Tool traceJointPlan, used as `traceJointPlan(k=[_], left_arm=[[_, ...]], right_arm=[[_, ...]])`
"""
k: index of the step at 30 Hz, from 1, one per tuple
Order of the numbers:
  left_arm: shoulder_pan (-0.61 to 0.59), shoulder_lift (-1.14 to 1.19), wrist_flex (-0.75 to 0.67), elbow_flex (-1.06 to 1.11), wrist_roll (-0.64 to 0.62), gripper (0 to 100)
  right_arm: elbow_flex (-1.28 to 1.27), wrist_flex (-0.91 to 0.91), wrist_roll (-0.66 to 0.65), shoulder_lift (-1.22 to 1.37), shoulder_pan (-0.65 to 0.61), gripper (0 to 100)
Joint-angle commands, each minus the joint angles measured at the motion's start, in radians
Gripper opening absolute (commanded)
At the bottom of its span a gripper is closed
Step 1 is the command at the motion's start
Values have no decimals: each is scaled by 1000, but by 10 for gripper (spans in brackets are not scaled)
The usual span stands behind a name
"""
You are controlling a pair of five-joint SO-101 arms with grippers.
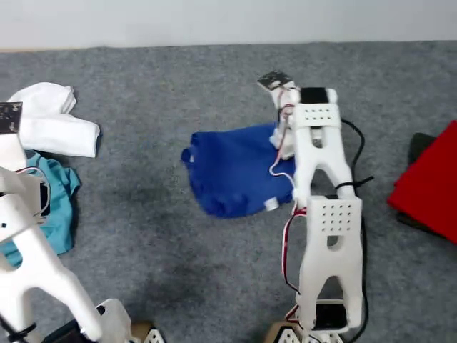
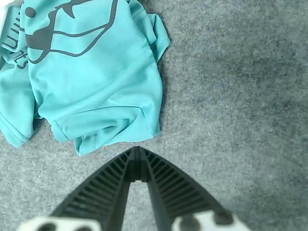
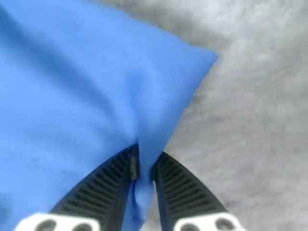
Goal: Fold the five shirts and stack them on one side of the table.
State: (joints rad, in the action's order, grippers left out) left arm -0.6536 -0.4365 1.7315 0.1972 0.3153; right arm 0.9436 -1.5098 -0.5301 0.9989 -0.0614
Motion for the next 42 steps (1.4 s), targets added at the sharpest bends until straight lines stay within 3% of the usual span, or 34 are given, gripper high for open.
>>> traceJointPlan(k=[1, 10, 18, 24, 31, 35, 42], left_arm=[[5, -32, 3, -5, -8, 4], [5, -32, 5, -5, -5, 4], [5, -32, 6, -5, -5, 4], [5, -32, 5, -2, -5, 4], [5, -32, 5, -2, -5, 4], [5, -32, 5, -2, -5, 4], [5, -32, 3, -2, -3, 4]], right_arm=[[61, 156, -81, 1, 64, 9], [61, 288, -143, 5, 35, 9], [141, 116, -135, 5, -19, 28], [333, -125, 49, 15, -21, 184], [497, -282, 132, 4, -28, 188], [546, -286, 284, -15, -24, 135], [388, -288, 413, -185, -22, 11]])
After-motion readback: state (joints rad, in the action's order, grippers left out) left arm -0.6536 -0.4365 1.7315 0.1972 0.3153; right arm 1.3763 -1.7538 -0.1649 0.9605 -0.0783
